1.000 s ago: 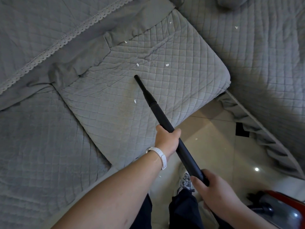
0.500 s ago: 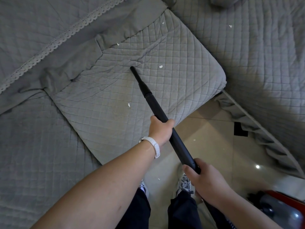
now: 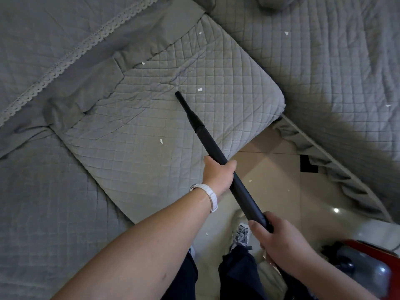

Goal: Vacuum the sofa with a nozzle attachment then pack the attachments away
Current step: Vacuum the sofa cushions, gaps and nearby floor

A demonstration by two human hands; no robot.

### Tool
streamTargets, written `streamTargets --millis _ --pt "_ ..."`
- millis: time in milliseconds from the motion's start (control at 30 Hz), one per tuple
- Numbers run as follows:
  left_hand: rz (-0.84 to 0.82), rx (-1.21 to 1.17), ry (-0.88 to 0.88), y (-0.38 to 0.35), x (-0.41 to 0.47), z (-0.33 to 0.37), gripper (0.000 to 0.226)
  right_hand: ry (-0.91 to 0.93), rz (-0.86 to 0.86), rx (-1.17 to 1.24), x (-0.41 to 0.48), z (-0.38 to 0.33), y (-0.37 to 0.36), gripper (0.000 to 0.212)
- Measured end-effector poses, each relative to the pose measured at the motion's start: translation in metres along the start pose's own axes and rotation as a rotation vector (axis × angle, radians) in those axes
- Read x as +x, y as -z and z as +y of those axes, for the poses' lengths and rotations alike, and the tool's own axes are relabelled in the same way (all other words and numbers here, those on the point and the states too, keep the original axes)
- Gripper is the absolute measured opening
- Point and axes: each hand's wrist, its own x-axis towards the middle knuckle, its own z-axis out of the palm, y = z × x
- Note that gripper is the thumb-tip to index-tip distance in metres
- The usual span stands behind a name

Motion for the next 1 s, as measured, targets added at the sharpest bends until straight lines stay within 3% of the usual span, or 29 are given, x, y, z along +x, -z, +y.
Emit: streamTargets --millis 400,767,1000 --pt "-0.079 0.077 0.0 -0.046 -0.022 -0.005 0.033 -0.068 0.043 0.113 -0.02 0.038 0.014 0.022" --pt "-0.016 0.155 -0.023 -0.064 -0.017 -0.004 0.039 -0.036 -0.009 0.16 -0.009 0.051 0.03 0.025" --pt "0.052 0.063 -0.02 -0.066 -0.017 0.013 0.035 0.028 -0.012 0.091 0.002 0.042 0.054 0.019"
